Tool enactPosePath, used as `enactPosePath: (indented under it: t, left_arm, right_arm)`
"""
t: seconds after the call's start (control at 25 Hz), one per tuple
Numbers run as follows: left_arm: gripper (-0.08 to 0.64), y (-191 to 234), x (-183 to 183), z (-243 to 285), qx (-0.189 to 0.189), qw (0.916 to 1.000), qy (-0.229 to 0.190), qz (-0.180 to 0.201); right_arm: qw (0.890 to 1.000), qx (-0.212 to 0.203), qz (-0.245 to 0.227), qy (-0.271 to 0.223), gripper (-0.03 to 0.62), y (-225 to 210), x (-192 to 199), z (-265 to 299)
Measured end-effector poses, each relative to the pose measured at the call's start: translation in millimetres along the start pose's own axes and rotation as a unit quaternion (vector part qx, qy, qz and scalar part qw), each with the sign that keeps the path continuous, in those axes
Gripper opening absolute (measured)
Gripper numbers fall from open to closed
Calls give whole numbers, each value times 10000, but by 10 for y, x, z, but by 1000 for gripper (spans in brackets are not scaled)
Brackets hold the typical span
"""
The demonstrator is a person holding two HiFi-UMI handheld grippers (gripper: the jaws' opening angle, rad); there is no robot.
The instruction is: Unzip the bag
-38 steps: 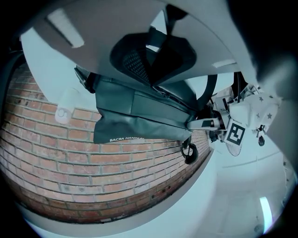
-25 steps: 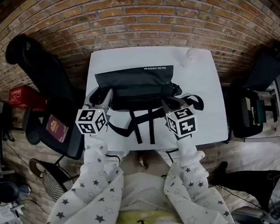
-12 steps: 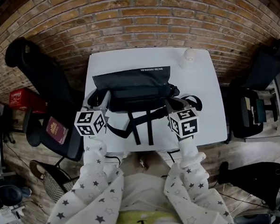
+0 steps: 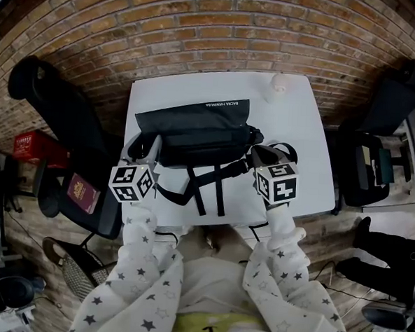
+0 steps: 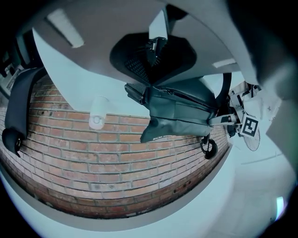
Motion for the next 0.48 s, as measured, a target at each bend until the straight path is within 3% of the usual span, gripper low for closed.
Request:
enactPosePath:
  t: [0.48]
  left_arm:
    - [186, 78, -10, -7, -83, 10000, -38, -1]
  right_arm:
    - [9999, 153, 41, 5, 17, -80, 31, -15]
Point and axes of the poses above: the fingertips, and each gripper's own axes: z forward along the fingers, y to its left, x out of its underside, the point moved 1 cm from there along -z, backward along the fingers, and after that the axes turned 8 degrees about -z, right-handed, at the moved point
